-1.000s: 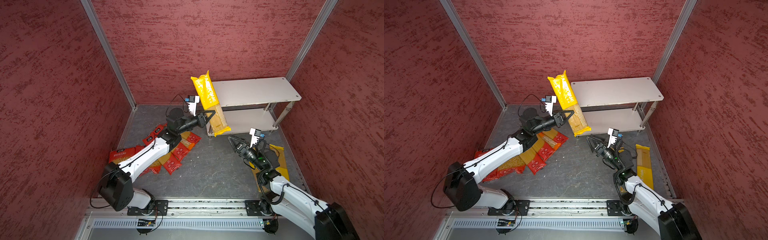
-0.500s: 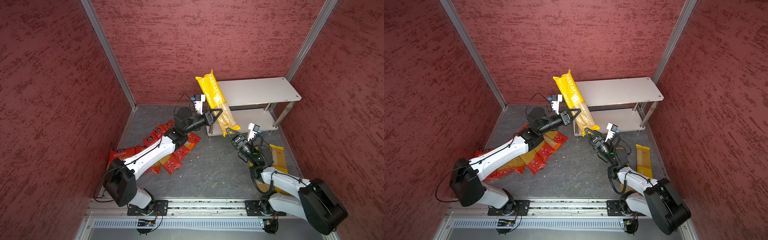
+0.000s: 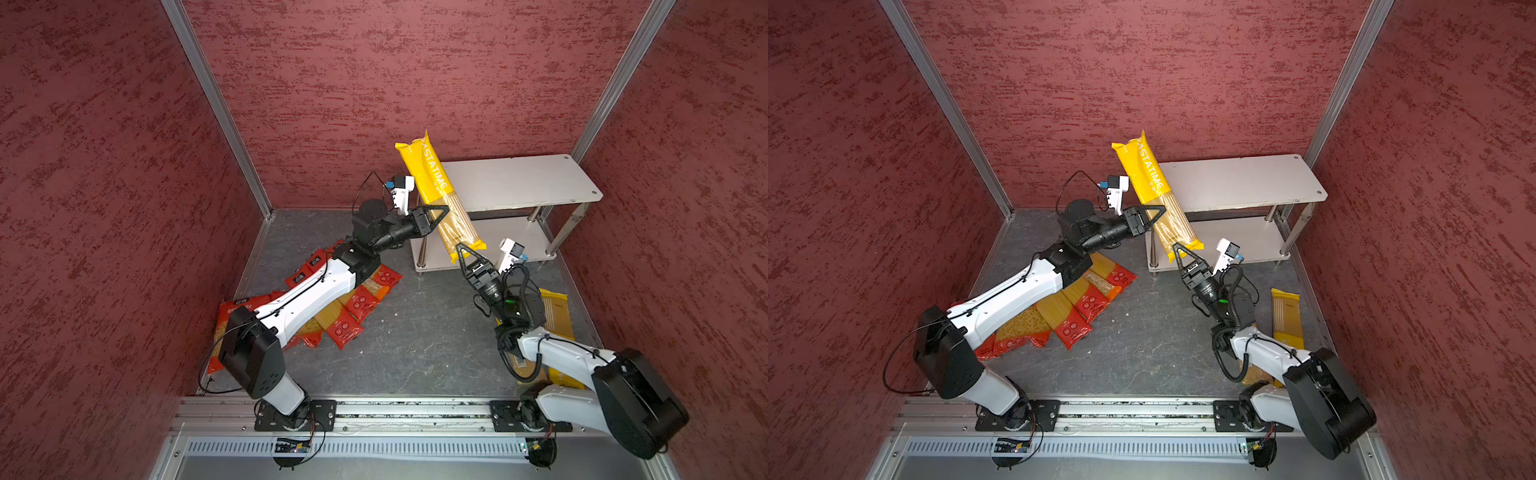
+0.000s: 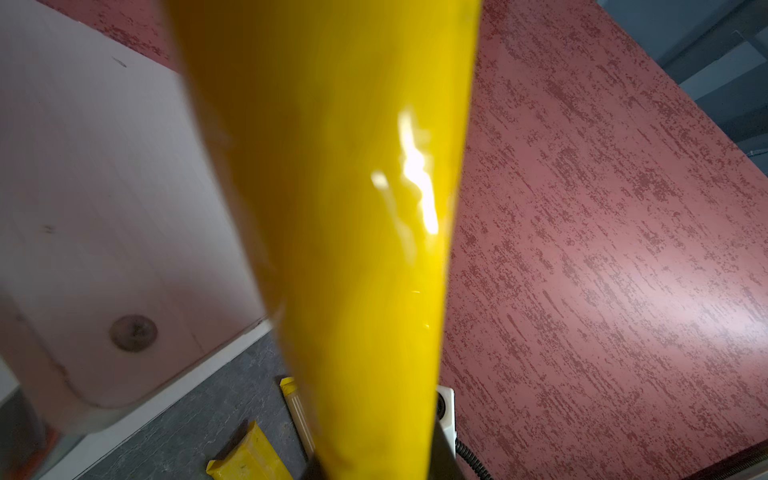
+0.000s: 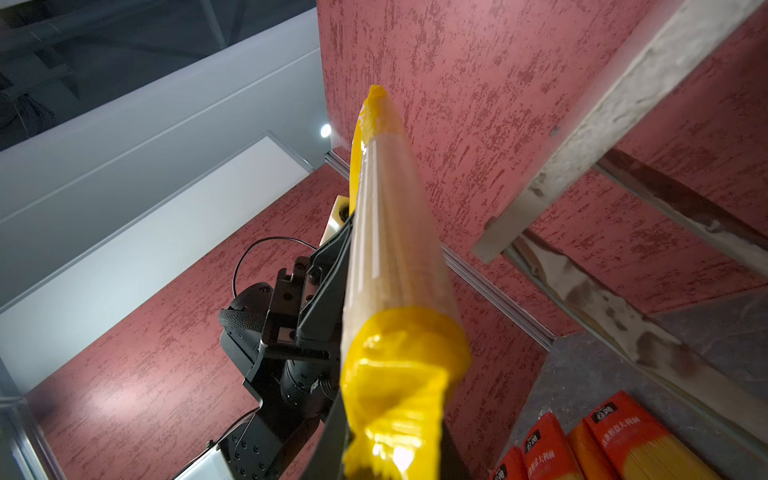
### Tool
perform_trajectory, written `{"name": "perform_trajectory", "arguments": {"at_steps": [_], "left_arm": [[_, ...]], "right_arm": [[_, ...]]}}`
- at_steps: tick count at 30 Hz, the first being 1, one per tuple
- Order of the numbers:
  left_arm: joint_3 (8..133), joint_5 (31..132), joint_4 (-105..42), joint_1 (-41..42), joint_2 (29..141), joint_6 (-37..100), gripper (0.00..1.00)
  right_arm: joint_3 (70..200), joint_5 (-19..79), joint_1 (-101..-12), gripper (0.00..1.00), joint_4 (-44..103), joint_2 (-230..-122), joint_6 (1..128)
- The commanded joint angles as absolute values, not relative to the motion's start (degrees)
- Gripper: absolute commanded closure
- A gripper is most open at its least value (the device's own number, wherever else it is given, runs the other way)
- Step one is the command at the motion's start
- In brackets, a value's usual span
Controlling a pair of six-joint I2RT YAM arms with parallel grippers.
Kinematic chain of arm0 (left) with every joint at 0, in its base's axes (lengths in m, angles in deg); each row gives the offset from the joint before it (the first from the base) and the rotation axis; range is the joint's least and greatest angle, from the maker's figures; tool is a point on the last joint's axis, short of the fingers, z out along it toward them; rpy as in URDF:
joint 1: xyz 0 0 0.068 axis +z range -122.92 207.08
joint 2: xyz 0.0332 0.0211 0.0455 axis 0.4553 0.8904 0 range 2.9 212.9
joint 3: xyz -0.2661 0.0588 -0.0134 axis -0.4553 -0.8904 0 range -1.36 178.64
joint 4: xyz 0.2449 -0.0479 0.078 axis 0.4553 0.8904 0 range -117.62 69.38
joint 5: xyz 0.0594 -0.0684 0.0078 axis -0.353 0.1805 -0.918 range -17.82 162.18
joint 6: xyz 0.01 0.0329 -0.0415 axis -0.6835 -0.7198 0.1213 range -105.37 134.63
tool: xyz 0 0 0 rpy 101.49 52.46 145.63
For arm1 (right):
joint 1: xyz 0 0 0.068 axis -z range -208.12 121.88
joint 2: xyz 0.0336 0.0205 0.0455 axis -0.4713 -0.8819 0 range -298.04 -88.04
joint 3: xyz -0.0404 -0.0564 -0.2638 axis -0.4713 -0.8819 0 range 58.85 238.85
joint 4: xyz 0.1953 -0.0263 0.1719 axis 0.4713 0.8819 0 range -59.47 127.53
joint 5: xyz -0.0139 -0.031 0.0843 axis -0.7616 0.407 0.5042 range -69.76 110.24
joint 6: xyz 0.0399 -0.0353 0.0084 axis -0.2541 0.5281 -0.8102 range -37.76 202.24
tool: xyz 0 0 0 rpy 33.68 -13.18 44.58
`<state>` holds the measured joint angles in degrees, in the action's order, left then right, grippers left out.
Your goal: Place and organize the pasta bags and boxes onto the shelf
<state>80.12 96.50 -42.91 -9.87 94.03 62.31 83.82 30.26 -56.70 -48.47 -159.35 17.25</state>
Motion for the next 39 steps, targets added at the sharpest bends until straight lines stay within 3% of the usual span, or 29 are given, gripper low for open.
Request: {"name": "perform_trajectory", "arguments": {"at_steps": [1,6,10,13,17,22,25,33,39], "left_arm": [[85.9,95.7,-44.2,-8.1,94.0,61.5,0.79],[90.2,94.7,-36.2,-5.7,94.7,60.2,0.54],[86.9,91.6,-32.9,-3.2,91.6,60.6,0.42],[81.8,89.7,-33.8,-1.5,88.0,61.3,0.41],[76.5,87.4,-32.9,-0.7,83.7,59.5,0.41],[71.3,87.3,-33.6,0.5,80.3,60.0,0.4],[69.4,87.2,-33.5,0.7,78.9,59.7,0.4],[67.3,86.4,-32.4,-0.5,77.6,59.0,0.41],[65.3,80.8,-29.7,-7.2,75.5,53.9,0.41]], "right_arm": [[87.7,23.6,-57.3,0.97,-52.0,-159.6,14.0],[92.4,16.3,-58.2,1.0,-47.0,-160.0,11.7],[96.6,10.5,-59.9,1.0,-41.6,-159.3,11.9],[100.1,5.5,-61.8,1.0,-34.1,-158.7,11.7],[104.5,-0.7,-65.6,0.92,-27.2,-160.0,12.6],[110.3,-4.8,-69.7,0.6,-20.6,-163.5,14.5],[112.7,-5.9,-71.9,0.54,-16.1,-164.3,16.6],[109.4,-8.2,-72.6,0.55,-9.3,-162.0,16.2],[108.5,-8.0,-70.7,0.7,-8.0,-160.3,20.7]]}}
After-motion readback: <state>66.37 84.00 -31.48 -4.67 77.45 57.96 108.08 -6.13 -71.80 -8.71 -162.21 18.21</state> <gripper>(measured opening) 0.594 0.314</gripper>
